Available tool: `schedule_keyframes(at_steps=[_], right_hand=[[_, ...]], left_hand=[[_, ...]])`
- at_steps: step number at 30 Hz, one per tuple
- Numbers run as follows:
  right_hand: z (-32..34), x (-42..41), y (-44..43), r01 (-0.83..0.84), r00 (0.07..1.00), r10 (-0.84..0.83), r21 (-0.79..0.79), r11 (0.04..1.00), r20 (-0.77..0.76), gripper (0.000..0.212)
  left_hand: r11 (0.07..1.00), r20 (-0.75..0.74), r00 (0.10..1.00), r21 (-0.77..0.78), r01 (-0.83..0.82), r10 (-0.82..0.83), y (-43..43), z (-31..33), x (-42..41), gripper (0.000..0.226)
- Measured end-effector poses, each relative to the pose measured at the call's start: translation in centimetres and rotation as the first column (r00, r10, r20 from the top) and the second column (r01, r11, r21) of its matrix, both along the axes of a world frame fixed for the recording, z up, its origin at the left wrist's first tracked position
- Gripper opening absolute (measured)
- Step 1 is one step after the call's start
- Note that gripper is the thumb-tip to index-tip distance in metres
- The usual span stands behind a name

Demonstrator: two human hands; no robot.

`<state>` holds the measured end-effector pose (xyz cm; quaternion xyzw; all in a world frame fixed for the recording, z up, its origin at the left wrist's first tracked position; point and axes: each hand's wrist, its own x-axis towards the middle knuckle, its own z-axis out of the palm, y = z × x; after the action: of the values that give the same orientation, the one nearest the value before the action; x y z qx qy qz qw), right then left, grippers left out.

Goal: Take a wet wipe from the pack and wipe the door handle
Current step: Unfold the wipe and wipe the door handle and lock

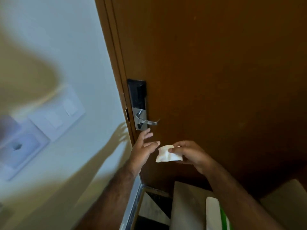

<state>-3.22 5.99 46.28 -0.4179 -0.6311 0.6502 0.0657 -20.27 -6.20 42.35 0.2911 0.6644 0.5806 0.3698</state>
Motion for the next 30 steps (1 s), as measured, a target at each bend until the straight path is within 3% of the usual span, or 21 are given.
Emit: schedule_keyframes(at_steps=[2,5,10,12,14,15,16,18,19,21,25,30], right_hand=[[1.2,-1.9,-0.1,-0.155,0.985,0.147,0.085,0.984,0.094,0.022],[2.4,-4.3,0.1,-0.306,0.936,0.253,0.213,0.928,0.243,0.023],[3.4,-7.3,0.6,-0.416,0.879,0.292,0.308,0.855,0.377,0.023],[3.8,-8.4,0.6,-0.418,0.881,0.246,0.418,0.807,0.405,0.016],[4.8,-9.1,0.6,-0.348,0.916,0.129,0.589,0.729,0.381,0.017],[5.5,-9.3,0.7,-0.322,0.927,0.066,0.694,0.644,0.368,0.021],[6.1,-9.3,1.1,-0.314,0.934,0.009,0.810,0.495,0.357,0.025],[7.3,-9.1,2.6,-0.306,0.948,-0.059,0.946,0.102,0.313,0.032],[8.0,-9.1,3.4,-0.300,0.953,-0.070,0.952,-0.062,0.295,0.036],[9.5,-9.2,5.6,-0.331,0.943,-0.107,0.900,-0.283,0.314,0.048],[11.3,-9.5,10.0,-0.446,0.894,-0.217,0.744,-0.497,0.391,0.071],[12.1,-8.4,15.2,-0.453,0.863,-0.233,0.486,-0.747,0.447,0.075]], left_hand=[[0.989,-0.136,0.980,-0.027,0.146,-0.148,-0.6,0.6,-1.5,0.072],[0.939,-0.168,0.928,-0.156,0.308,-0.332,-0.7,1.1,-3.2,0.041],[0.962,-0.198,0.944,-0.118,0.245,-0.265,-0.4,0.3,-5.2,0.027],[0.965,-0.233,0.942,-0.162,0.206,-0.240,-0.2,-0.2,-5.9,0.018],[0.984,-0.304,0.949,-0.176,0.036,-0.089,-0.1,-0.6,-6.3,0.011],[0.981,-0.309,0.948,-0.148,-0.122,0.071,0.0,-0.8,-6.5,0.011],[0.948,-0.270,0.925,-0.103,-0.302,0.266,0.2,-0.9,-6.8,0.014],[0.805,-0.180,0.795,-0.027,-0.592,0.579,1.2,-1.1,-6.9,0.024],[0.752,-0.178,0.739,0.007,-0.659,0.650,1.8,-1.0,-6.8,0.027],[0.717,-0.193,0.695,0.079,-0.693,0.693,3.8,-0.7,-5.6,0.027],[0.729,-0.090,0.726,0.168,-0.664,0.682,8.2,-0.9,-0.9,0.039],[0.772,-0.229,0.738,0.146,-0.619,0.635,12.4,-2.3,4.9,0.067]])
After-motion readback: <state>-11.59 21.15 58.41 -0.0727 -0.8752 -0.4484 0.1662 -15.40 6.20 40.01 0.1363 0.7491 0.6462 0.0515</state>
